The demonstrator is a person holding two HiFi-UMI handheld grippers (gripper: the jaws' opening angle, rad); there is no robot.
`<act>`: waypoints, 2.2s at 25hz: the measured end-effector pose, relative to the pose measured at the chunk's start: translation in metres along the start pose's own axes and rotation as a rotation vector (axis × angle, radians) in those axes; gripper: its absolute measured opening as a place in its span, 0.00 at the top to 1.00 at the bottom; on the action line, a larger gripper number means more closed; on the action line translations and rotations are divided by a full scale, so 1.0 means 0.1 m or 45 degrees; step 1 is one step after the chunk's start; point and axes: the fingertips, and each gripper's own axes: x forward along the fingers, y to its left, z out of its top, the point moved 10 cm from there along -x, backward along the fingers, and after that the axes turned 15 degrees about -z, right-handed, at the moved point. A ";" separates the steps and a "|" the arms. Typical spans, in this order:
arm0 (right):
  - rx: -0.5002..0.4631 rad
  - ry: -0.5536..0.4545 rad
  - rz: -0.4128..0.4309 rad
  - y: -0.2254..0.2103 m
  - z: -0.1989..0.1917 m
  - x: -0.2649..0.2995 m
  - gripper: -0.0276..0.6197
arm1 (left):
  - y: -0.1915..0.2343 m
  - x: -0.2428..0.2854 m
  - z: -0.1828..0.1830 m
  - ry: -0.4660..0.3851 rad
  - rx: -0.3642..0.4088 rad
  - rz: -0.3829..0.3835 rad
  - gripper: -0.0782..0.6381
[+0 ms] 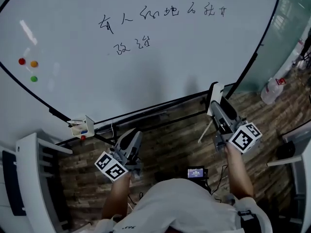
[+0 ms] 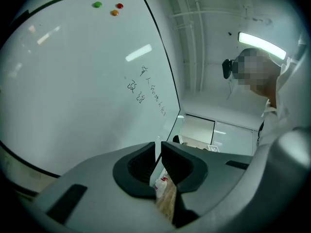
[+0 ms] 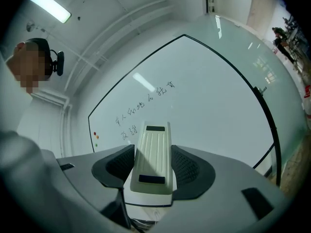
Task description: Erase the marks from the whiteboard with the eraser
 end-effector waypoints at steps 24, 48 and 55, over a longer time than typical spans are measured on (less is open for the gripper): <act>-0.244 -0.169 -0.157 -0.39 1.09 0.81 0.56 | 0.28 0.89 0.28 -0.005 0.093 -0.004 0.83; -0.535 -0.357 -0.452 -0.83 2.40 1.47 0.56 | 0.29 1.22 0.57 0.016 0.254 0.056 0.82; -0.511 -0.362 -0.485 -0.93 2.38 1.67 0.56 | 0.30 1.13 0.56 0.022 0.235 0.073 0.82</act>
